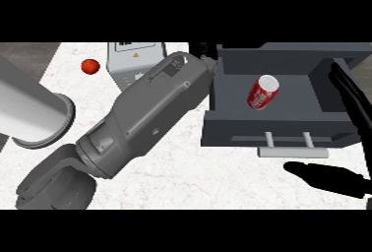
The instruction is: Pick up the can, place it into the drawer and close the drawer
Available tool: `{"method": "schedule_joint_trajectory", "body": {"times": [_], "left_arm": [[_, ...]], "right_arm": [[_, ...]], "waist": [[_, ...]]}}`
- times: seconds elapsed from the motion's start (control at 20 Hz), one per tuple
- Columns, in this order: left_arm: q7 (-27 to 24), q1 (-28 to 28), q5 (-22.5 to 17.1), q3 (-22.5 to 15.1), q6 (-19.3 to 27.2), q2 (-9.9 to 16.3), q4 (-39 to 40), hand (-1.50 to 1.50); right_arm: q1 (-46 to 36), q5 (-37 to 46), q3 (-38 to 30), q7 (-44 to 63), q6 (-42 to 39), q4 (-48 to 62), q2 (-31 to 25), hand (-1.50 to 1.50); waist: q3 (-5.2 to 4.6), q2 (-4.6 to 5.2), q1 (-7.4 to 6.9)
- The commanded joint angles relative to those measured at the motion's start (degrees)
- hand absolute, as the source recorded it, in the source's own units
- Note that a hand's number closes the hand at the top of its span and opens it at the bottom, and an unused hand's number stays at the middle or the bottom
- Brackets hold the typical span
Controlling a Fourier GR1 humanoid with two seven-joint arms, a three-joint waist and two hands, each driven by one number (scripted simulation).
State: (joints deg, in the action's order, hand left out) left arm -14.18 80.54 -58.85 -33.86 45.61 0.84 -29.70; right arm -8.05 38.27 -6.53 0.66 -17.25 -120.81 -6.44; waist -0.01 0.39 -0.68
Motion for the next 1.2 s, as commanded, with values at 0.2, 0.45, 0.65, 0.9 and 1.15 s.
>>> {"method": "schedule_joint_trajectory", "body": {"times": [0.2, 0.45, 0.65, 0.9, 1.15], "left_arm": [[4.0, -1.9, 2.3, 0.2, -0.6, 3.5, -2.9, -1.50], [5.2, -4.3, 3.6, -0.5, 2.9, 3.5, -8.0, -1.50], [9.0, -3.3, 4.8, 0.3, 3.6, 8.1, -10.0, -1.50], [11.6, -6.2, 6.7, -0.9, 3.8, 12.1, -15.1, -1.50], [14.6, -9.0, 7.7, -0.6, 2.1, 16.0, -20.2, -1.50]], "right_arm": [[-13.2, 13.2, 5.9, -3.2, 6.1, 20.6, -2.7, -1.50], [-17.3, 20.6, 8.0, -6.6, 10.6, 32.6, -4.9, -1.50], [-21.9, 26.5, 9.7, -5.9, 16.9, 42.3, -3.1, -1.50], [-26.6, 28.2, 6.8, -7.9, 25.6, 58.7, -1.9, -1.50], [-32.2, 31.8, 5.5, -8.0, 33.0, 71.1, -1.8, -1.50]], "waist": [[0.00, -0.19, -0.99], [-0.01, -0.48, -1.83], [0.02, -0.38, -1.35], [0.06, -0.18, -2.11], [0.07, -0.07, -2.14]]}}
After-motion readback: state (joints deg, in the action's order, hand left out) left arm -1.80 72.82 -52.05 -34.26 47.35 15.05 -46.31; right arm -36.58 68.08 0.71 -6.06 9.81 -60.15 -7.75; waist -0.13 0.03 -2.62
